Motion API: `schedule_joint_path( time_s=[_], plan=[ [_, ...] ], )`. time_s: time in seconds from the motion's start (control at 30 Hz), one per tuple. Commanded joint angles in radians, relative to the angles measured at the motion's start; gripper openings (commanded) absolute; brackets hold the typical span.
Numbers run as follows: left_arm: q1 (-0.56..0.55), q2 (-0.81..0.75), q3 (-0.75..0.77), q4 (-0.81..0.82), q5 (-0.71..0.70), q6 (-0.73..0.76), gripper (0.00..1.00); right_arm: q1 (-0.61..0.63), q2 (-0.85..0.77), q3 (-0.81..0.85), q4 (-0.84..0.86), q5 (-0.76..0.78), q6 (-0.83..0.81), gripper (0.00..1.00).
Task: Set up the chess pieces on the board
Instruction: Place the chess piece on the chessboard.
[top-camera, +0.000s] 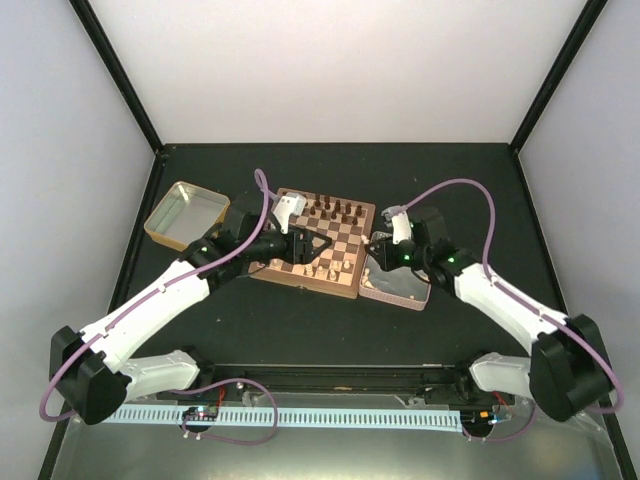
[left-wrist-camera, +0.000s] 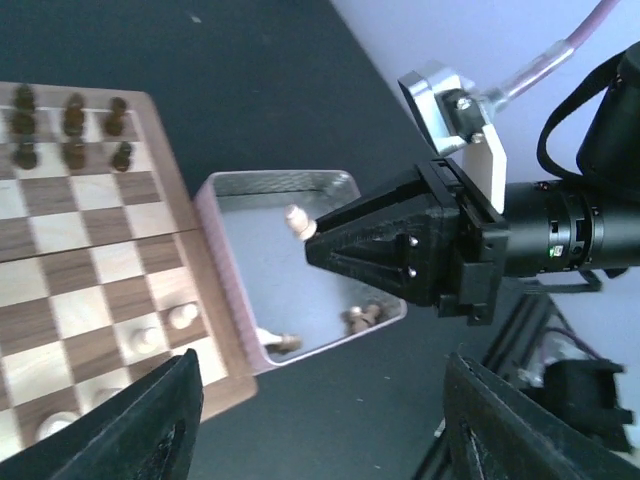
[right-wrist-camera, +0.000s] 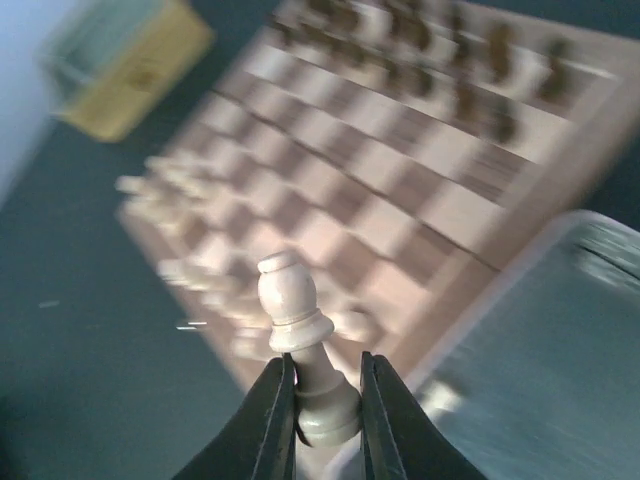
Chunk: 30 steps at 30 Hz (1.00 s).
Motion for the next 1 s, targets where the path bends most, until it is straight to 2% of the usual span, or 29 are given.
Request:
schedule_joint_path(
  time_s=[0.0, 0.2, 0.4, 0.53, 0.73, 0.97],
  plan=[
    [0.005, -0.026, 0.004, 0.110, 0.174, -0.043, 0.69, 0.016, -0.112, -0.036, 0.178, -0.385, 0.007, 0.09],
    [0.005, -0.004, 0.024, 0.128, 0.290, -0.106, 0.69, 0.032, -0.185, -0.030, 0.233, -0.573, 0.013, 0.09],
    [0.008, 0.030, 0.063, 0.108, 0.390, -0.140, 0.52, 0.042, -0.204, -0.012, 0.208, -0.636, -0.018, 0.09],
    [0.006, 0.048, 0.070, 0.121, 0.445, -0.163, 0.47, 0.047, -0.201, -0.004, 0.193, -0.648, -0.031, 0.09],
    [0.006, 0.091, 0.074, 0.102, 0.480, -0.167, 0.39, 0.050, -0.194, 0.006, 0.190, -0.656, -0.032, 0.09],
    [0.006, 0.106, 0.080, 0.109, 0.483, -0.163, 0.20, 0.053, -0.189, 0.014, 0.167, -0.671, -0.050, 0.09]
  ],
)
